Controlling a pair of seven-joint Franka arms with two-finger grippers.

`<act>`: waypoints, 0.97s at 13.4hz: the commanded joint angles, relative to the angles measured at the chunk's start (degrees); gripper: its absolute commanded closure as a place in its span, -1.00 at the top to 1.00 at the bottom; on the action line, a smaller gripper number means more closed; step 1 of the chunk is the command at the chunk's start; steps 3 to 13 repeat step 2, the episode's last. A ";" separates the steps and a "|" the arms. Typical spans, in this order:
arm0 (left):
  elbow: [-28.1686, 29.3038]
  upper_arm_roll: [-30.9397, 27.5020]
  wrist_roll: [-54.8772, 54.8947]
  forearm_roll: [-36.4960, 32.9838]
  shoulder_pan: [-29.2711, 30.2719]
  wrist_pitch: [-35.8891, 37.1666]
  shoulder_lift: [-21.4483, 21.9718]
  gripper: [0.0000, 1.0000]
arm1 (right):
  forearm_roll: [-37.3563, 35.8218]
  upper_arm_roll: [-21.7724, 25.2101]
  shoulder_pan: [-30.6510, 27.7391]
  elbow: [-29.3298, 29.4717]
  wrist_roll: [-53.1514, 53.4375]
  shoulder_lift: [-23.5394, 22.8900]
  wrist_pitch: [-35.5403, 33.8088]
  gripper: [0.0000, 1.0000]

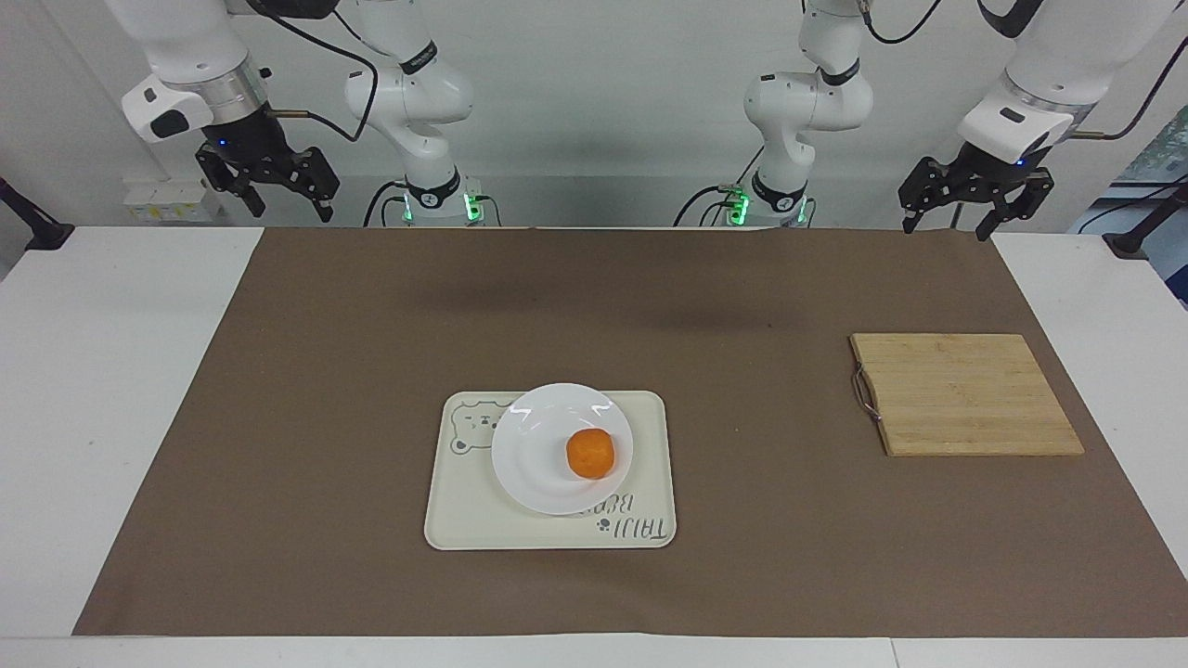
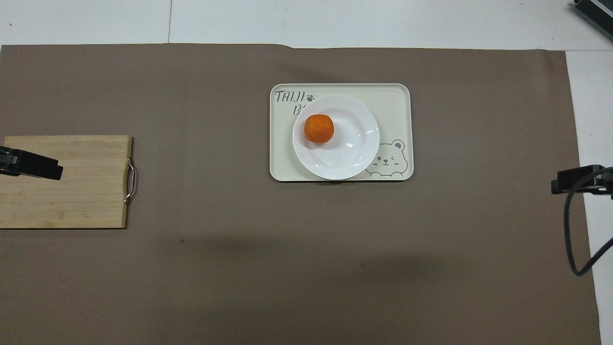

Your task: Place orange and plate with both arms

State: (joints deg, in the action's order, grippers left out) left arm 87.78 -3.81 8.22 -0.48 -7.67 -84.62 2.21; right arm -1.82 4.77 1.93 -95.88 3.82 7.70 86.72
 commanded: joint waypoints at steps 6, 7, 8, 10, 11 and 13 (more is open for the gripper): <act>-0.24 0.38 0.04 -0.58 0.64 -0.37 0.17 1.00 | -1.87 -0.47 -0.17 0.52 -1.80 0.65 0.38 1.00; -0.24 0.38 0.04 -0.58 0.64 -0.37 0.17 1.00 | -1.87 -0.47 -0.17 0.52 -1.80 0.65 0.38 1.00; -0.24 0.38 0.04 -0.58 0.64 -0.37 0.17 1.00 | -1.87 -0.47 -0.17 0.52 -1.80 0.65 0.38 1.00; -0.24 0.38 0.04 -0.58 0.64 -0.37 0.17 1.00 | -1.87 -0.47 -0.17 0.52 -1.80 0.65 0.38 1.00; -0.24 0.38 0.04 -0.58 0.64 -0.37 0.17 1.00 | -1.87 -0.47 -0.17 0.52 -1.80 0.65 0.38 1.00; -0.24 0.38 0.04 -0.58 0.64 -0.37 0.17 1.00 | -1.87 -0.47 -0.17 0.52 -1.80 0.65 0.38 1.00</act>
